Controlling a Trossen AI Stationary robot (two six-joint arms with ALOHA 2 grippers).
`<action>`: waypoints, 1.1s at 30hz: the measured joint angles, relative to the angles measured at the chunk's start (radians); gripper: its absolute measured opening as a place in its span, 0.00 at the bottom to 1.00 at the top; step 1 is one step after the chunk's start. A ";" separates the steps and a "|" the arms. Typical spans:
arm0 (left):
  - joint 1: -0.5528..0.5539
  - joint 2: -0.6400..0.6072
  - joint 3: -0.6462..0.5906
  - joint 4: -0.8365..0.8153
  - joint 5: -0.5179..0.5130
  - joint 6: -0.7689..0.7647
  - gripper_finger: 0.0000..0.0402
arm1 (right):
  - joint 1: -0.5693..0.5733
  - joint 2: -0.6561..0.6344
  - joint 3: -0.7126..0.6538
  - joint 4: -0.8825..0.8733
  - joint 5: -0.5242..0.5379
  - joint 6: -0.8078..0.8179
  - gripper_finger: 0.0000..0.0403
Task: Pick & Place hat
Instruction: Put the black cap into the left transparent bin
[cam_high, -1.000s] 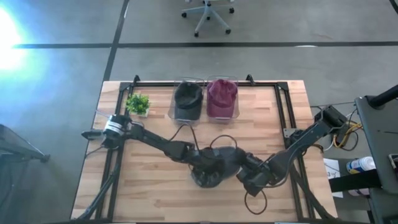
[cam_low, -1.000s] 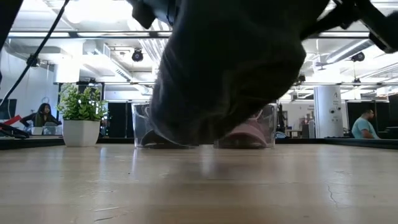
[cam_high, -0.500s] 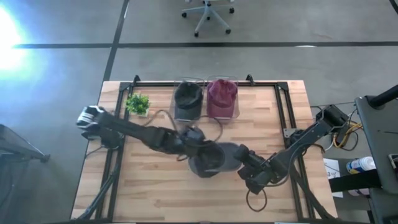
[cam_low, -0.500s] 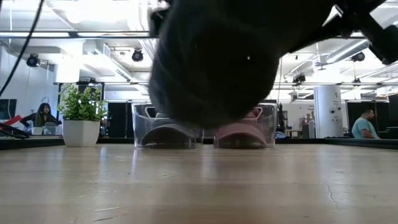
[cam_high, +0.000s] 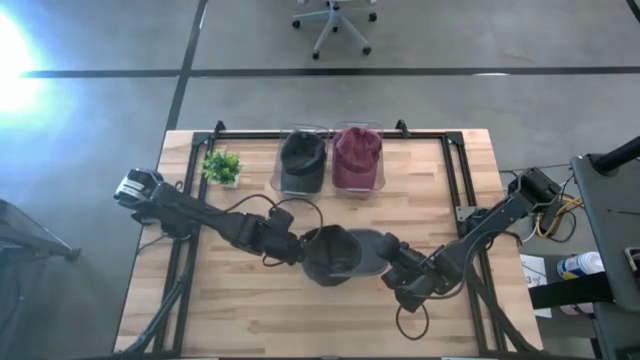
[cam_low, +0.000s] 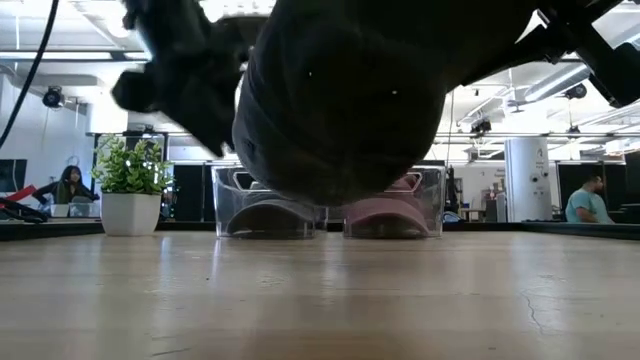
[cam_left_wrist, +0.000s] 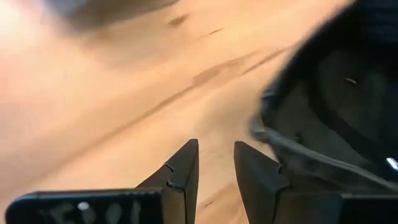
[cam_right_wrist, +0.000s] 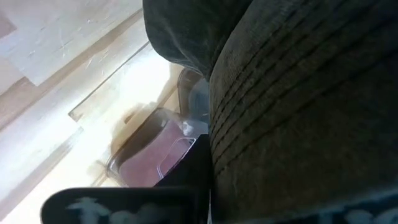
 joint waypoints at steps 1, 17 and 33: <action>0.002 0.000 -0.021 0.017 0.004 -0.051 0.24 | 0.000 -0.002 0.000 -0.001 0.004 -0.002 0.03; 0.018 0.006 -0.170 0.916 0.091 0.147 0.24 | -0.028 -0.005 -0.001 0.149 -0.012 -0.089 0.03; 0.015 0.089 0.007 0.795 0.341 0.258 0.24 | -0.104 0.002 0.000 0.429 0.011 0.080 0.03</action>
